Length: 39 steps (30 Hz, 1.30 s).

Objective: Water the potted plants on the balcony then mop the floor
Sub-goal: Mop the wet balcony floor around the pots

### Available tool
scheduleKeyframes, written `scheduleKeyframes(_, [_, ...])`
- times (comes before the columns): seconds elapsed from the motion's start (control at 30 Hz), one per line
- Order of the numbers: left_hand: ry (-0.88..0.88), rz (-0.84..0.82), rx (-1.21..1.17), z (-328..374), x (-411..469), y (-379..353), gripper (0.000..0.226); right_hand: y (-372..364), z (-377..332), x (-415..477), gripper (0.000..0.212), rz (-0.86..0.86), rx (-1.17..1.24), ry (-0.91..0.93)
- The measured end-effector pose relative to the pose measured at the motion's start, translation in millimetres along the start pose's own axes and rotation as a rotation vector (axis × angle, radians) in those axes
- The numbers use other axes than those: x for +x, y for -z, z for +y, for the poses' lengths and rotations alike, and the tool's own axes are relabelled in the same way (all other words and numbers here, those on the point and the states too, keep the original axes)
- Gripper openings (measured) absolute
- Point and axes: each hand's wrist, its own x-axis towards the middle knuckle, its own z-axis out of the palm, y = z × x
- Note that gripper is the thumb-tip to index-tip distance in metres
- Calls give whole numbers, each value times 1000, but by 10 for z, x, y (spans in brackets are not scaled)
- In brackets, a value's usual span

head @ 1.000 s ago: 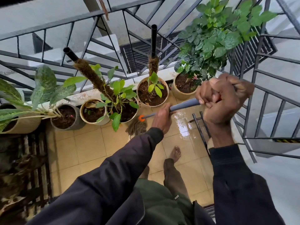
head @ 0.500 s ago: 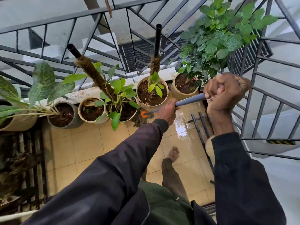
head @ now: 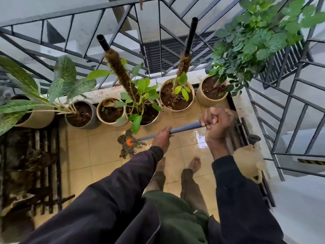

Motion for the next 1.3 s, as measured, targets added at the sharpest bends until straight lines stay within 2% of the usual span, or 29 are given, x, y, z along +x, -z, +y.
scheduleKeyframes(0.13, [-7,50,-54,-241,-126,159,24,-217,88,-194,34,-76,21,-23])
scheduleKeyframes(0.27, [-84,172,-110,-146,-60,322,16,-504,-119,-168,38,-166,6,122])
scheduleKeyframes(0.37, [-157,240,-144,20,78,399,14,-690,-387,-74,41,-165,-19,185])
scheduleKeyframes(0.63, [-275,254,-293,607,330,422,11,-897,-855,-5,34,-133,-43,318])
scheduleKeyframes(0.73, [-281,181,-320,678,413,455,11,-935,-823,18,34,-166,-31,351])
scheduleKeyframes(0.87, [-242,111,-259,436,434,533,16,-991,-620,-8,35,-218,-39,291])
scheduleKeyframes(1.17, [-180,137,-241,10,222,713,17,-1259,-328,-94,37,-325,-46,191])
scheduleKeyframes(1.3, [-117,143,-161,-256,36,731,31,-1285,-195,-165,38,-366,-19,108])
